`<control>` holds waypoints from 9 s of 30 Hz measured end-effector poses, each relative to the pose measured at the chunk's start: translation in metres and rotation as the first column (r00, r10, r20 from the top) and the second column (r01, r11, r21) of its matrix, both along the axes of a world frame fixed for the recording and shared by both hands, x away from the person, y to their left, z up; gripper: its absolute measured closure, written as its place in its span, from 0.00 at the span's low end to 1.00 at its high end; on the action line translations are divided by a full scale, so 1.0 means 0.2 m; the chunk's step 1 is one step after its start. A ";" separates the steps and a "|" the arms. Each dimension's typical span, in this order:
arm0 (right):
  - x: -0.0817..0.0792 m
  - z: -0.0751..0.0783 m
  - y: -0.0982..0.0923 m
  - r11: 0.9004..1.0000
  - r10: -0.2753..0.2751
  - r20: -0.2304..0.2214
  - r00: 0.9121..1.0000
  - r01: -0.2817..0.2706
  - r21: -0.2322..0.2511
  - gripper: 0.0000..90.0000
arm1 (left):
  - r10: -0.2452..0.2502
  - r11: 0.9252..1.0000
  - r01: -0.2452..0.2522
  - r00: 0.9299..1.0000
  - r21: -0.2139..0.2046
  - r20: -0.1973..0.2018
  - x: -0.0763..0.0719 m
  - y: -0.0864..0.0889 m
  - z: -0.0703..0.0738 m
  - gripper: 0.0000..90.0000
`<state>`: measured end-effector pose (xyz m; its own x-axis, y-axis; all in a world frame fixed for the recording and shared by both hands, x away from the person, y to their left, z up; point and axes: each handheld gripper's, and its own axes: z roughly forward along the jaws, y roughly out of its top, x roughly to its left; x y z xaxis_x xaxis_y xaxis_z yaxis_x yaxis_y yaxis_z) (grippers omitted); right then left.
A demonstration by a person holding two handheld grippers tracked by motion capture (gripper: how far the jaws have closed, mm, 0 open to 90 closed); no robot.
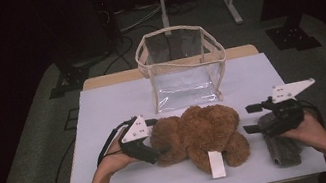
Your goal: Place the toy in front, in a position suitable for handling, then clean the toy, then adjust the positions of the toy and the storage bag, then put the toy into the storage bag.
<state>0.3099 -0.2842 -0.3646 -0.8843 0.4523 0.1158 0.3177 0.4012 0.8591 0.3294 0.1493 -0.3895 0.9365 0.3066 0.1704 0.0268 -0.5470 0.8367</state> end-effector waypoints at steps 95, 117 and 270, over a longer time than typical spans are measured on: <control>0.33 0.00 0.13 1.000 0.001 -0.065 0.998 -0.001 -0.007 0.32 | 0.321 0.939 -0.322 0.947 -0.122 -0.030 -0.07 0.26 -0.06 0.10; 0.45 0.10 0.33 0.998 0.058 -0.027 0.998 -0.059 -0.038 0.29 | 0.435 0.893 -0.435 0.900 -0.115 -0.028 -0.04 0.29 -0.13 0.05; 0.36 0.66 0.64 0.947 0.275 0.033 0.961 -0.264 -0.184 0.44 | 0.438 0.892 -0.439 0.898 -0.109 -0.038 -0.06 0.35 -0.13 0.03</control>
